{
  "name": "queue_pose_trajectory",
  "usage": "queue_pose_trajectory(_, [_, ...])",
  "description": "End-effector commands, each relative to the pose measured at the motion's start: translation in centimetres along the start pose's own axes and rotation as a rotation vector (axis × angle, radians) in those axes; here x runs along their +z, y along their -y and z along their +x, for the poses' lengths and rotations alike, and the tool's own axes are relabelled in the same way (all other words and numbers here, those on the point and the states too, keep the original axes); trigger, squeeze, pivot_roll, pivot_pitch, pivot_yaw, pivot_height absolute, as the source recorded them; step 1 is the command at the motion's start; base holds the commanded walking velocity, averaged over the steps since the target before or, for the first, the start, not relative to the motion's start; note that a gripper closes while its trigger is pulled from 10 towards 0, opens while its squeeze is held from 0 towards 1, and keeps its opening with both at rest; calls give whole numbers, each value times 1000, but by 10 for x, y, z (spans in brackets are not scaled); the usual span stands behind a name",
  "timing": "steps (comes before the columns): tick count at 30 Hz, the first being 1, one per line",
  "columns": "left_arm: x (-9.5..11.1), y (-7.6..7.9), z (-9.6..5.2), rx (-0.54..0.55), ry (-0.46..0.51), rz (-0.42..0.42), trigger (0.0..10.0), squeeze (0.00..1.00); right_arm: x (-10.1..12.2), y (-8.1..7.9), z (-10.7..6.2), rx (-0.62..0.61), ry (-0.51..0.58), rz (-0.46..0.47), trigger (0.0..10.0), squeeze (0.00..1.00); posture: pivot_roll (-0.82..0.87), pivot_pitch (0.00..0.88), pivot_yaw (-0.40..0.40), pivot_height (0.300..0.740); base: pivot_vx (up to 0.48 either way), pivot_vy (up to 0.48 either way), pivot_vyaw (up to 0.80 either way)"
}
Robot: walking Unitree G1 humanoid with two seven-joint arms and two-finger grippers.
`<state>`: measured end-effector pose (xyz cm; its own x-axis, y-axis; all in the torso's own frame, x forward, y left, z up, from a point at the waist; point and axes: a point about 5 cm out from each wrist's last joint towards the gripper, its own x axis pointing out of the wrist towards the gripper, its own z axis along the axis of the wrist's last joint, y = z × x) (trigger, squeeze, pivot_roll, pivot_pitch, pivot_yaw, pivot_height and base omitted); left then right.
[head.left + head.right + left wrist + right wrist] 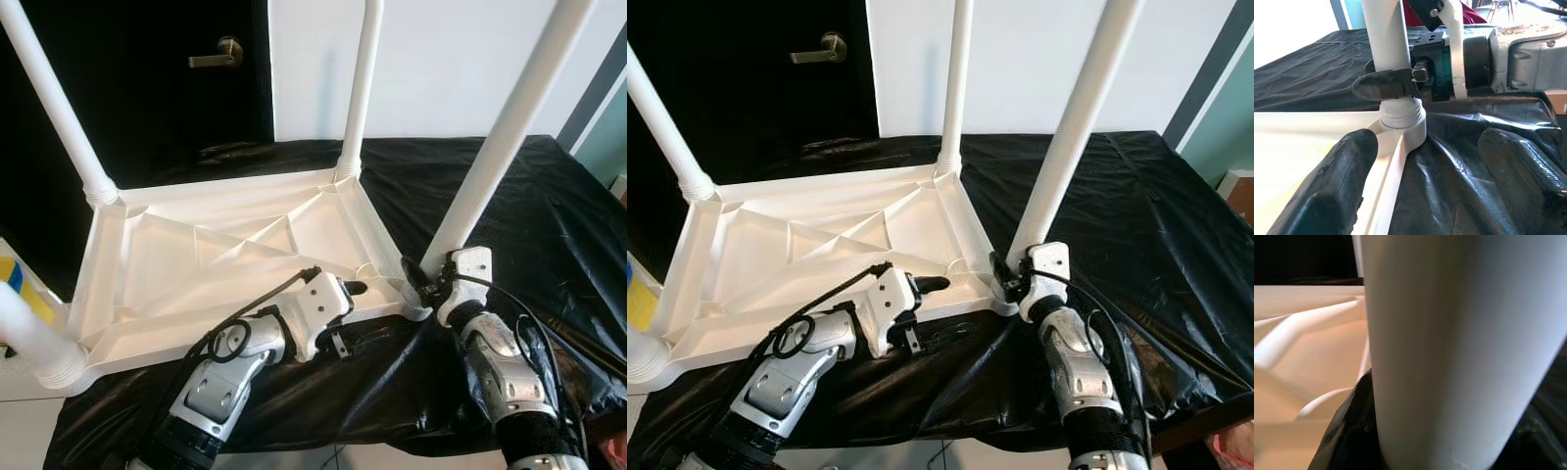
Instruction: Building children table
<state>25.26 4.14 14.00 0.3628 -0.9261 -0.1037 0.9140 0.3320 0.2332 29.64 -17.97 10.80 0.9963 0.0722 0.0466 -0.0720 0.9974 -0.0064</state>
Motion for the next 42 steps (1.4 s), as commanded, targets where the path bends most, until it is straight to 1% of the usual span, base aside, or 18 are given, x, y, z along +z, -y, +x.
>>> queue_pose_trajectory(1, [2, -1, 0, 31, 2, 3, 10000, 0, -14, 15, -8, -140, -77, -1, 10000, 0, 2, 0, -47, 740, 0, 0, 0])
queue_pose_trajectory(3, [1, -1, 0, 34, 1, 3, 10000, 0, -16, 6, -10, -229, -81, 26, 10000, 0, 7, 0, -49, 740, 0, 0, 0])
queue_pose_trajectory(4, [1, -1, 0, 34, 1, 3, 10000, 0, -16, 6, -10, -229, -81, 26, 10000, 0, 7, 0, -49, 740, 0, 0, 0])
queue_pose_trajectory(6, [1, -1, -1, 36, 0, 3, 10000, 0, -17, -1, -11, -300, -85, 48, 10000, 0, 7, 0, -49, 740, 0, 0, 0])
queue_pose_trajectory(7, [1, -1, -1, 36, 0, 3, 10000, 0, -17, -1, -11, -300, -85, 48, 10000, 0, 7, 0, -49, 740, 0, 0, 0])
queue_pose_trajectory(9, [2, -2, -1, 41, 1, 3, 10000, 0, -19, -18, -11, -293, -91, 87, 10000, 0, 12, 0, -44, 740, 0, 0, 0])
queue_pose_trajectory(12, [2, -3, -2, 45, 1, 4, 10000, 0, -17, -27, -9, -265, -84, 106, 10000, 0, 10, 0, -41, 740, 0, 0, 0])
queue_pose_trajectory(20, [3, -5, -2, 45, 2, 7, 10000, 0, -14, -21, -12, -284, -83, 70, 10000, 0, 11, 0, -34, 740, 0, 0, 0])
queue_pose_trajectory(21, [3, -5, -2, 45, 2, 8, 10000, 0, -13, -20, -13, -280, -74, 73, 10000, 855, 11, 0, -34, 740, 0, 0, 0])
queue_pose_trajectory(22, [3, -4, -2, 45, 2, 8, 10000, 0, -10, -19, -12, -262, -54, 72, 10000, 1000, 10, 0, -34, 740, 0, 0, 0])
queue_pose_trajectory(30, [3, -5, -1, 41, 4, 8, 10000, 0, 2, -10, -13, -188, 28, 74, 10000, 1000, 5, 0, -32, 740, 0, 0, 0])
queue_pose_trajectory(33, [3, -4, 0, 33, 4, 8, 10000, 0, 6, -2, -17, -15, 45, 61, 10000, 1000, 2, 0, -28, 740, 0, 0, 0])
queue_pose_trajectory(35, [3, -4, 0, 32, 5, 7, 10000, 0, 6, -2, -18, 10, 44, 60, 10000, 1000, 2, 0, -28, 740, 0, 0, 0])
queue_pose_trajectory(36, [3, -4, 0, 31, 5, 7, 10000, 0, 8, -1, -19, 46, 53, 54, 10000, 0, -1, 0, -25, 740, 0, 0, 0])
queue_pose_trajectory(38, [3, -4, 0, 31, 5, 7, 10000, 0, 8, -1, -19, 46, 53, 54, 10000, 0, -1, 0, -25, 740, 0, 0, 0])
queue_pose_trajectory(39, [3, -4, 0, 28, 5, 7, 10000, 0, 9, 2, -19, 101, 57, 39, 10000, 0, -5, 0, -21, 740, 0, 0, 0])
queue_pose_trajectory(40, [3, -4, 0, 28, 5, 7, 10000, 0, 9, 2, -19, 101, 57, 39, 10000, 0, -5, 0, -21, 740, 0, 0, 0])
queue_pose_trajectory(42, [3, -4, 1, 18, 8, 9, 10000, 0, 13, 6, -15, 271, 51, -1, 10000, 0, -8, 0, -13, 740, 0, 0, 0])
